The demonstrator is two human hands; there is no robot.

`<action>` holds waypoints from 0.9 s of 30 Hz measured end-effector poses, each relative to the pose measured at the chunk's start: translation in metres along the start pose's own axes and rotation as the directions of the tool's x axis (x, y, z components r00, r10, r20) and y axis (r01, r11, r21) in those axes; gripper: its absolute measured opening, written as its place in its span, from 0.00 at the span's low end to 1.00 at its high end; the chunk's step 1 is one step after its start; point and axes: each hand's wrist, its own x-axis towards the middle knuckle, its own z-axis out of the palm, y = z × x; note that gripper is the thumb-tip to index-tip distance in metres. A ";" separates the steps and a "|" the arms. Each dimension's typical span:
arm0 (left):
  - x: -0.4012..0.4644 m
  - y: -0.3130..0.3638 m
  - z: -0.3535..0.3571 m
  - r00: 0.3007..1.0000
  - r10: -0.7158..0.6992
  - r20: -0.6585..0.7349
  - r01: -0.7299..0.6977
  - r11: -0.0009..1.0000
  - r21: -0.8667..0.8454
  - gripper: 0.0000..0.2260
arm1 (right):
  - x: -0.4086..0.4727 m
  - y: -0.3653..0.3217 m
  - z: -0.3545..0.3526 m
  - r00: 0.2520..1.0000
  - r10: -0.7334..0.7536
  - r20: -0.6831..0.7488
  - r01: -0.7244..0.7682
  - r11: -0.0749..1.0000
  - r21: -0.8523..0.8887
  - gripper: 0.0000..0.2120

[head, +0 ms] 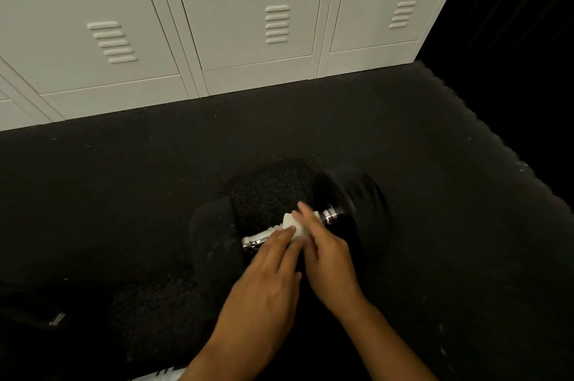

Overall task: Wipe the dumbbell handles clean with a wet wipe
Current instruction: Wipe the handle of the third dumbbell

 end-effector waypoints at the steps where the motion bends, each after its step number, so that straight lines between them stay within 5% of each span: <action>1: 0.005 0.003 0.009 1.000 0.000 0.024 -0.001 0.999 0.047 0.21 | 0.004 -0.002 -0.008 0.999 0.035 -0.017 -0.034 0.998 0.059 0.24; 5: 0.032 0.005 0.033 0.987 -0.102 0.122 0.080 0.981 0.175 0.22 | 0.008 -0.019 -0.029 0.981 0.027 -0.192 -0.018 0.999 0.046 0.20; 8: 0.051 -0.002 0.043 0.957 -0.193 0.215 0.142 0.962 0.235 0.26 | 0.006 -0.032 -0.045 0.938 -0.175 -0.298 0.133 0.979 -0.156 0.16; 10: 0.060 -0.003 0.052 0.960 -0.236 0.153 0.204 0.958 0.199 0.23 | 0.011 -0.032 -0.056 0.909 -0.291 -0.297 0.185 0.923 -0.338 0.16; 16: 0.061 -0.006 0.067 0.974 -0.224 -0.044 0.225 0.974 0.021 0.17 | 0.025 -0.010 -0.062 0.973 -0.110 -0.201 0.007 0.892 -0.452 0.18; 27: 0.074 -0.003 0.075 0.988 -0.127 -0.085 0.127 0.992 -0.002 0.13 | 0.026 0.002 -0.056 0.957 -0.173 -0.234 0.043 0.880 -0.473 0.24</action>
